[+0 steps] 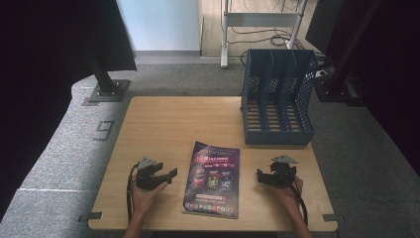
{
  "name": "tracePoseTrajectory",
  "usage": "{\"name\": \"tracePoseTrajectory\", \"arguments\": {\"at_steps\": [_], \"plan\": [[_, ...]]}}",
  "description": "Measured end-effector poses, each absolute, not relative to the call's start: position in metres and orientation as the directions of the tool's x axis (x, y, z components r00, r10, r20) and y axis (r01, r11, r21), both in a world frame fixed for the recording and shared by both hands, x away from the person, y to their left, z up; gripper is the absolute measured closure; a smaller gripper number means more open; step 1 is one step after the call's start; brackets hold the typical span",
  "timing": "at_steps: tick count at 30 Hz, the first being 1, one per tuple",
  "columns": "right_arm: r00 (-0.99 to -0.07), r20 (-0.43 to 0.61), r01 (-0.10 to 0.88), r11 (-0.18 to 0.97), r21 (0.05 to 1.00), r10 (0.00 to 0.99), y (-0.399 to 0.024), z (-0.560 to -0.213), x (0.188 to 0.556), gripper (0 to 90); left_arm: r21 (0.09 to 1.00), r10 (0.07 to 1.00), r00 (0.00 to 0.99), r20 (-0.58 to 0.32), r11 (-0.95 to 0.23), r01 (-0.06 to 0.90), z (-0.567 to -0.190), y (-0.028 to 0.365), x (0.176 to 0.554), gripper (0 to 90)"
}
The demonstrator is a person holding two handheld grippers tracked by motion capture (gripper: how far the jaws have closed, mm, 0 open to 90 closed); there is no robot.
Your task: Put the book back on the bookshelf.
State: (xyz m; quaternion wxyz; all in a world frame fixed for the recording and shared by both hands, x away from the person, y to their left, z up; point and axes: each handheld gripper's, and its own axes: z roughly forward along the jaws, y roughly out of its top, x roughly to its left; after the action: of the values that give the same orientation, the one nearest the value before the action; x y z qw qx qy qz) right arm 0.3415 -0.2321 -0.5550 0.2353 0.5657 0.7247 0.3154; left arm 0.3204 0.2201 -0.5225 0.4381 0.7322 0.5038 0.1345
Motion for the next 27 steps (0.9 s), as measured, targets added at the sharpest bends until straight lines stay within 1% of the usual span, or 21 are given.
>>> {"name": "tracePoseTrajectory", "arguments": {"at_steps": [3,4,5,10,14,17,24,27], "plan": [[-0.247,0.016,0.672,0.160,0.723,0.969,-0.233,-0.554,0.341,10.7,0.777,0.856,0.455,-0.247,-0.105,0.620,-0.522,0.219,0.321,27.2],[-0.247,0.016,0.672,0.160,0.723,0.969,-0.233,-0.554,0.341,10.7,0.777,0.856,0.455,-0.247,-0.105,0.620,-0.522,0.219,0.321,27.2],[-0.236,0.020,0.671,0.147,0.726,0.972,-0.233,-0.553,0.340,13.1,0.775,0.855,0.459,-0.242,-0.114,0.621,-0.523,0.217,0.322,27.1],[-0.248,0.037,0.668,0.143,0.730,0.968,-0.232,-0.551,0.339,13.7,0.777,0.852,0.462,-0.245,-0.112,0.619,-0.523,0.215,0.322,27.2],[-0.269,0.049,0.622,0.135,0.771,0.962,-0.228,-0.541,0.335,15.1,0.780,0.849,0.468,-0.244,-0.115,0.616,-0.523,0.211,0.324,27.2],[-0.290,0.060,0.607,0.134,0.783,0.955,-0.225,-0.537,0.334,15.5,0.780,0.846,0.474,-0.243,-0.120,0.614,-0.522,0.208,0.325,27.2],[-0.310,0.060,0.599,0.146,0.787,0.949,-0.218,-0.535,0.335,16.2,0.782,0.842,0.485,-0.237,-0.131,0.609,-0.521,0.204,0.326,27.2],[-0.322,0.080,0.593,0.136,0.793,0.943,-0.215,-0.533,0.335,16.5,0.781,0.841,0.486,-0.237,-0.133,0.610,-0.522,0.202,0.326,27.2]]}}
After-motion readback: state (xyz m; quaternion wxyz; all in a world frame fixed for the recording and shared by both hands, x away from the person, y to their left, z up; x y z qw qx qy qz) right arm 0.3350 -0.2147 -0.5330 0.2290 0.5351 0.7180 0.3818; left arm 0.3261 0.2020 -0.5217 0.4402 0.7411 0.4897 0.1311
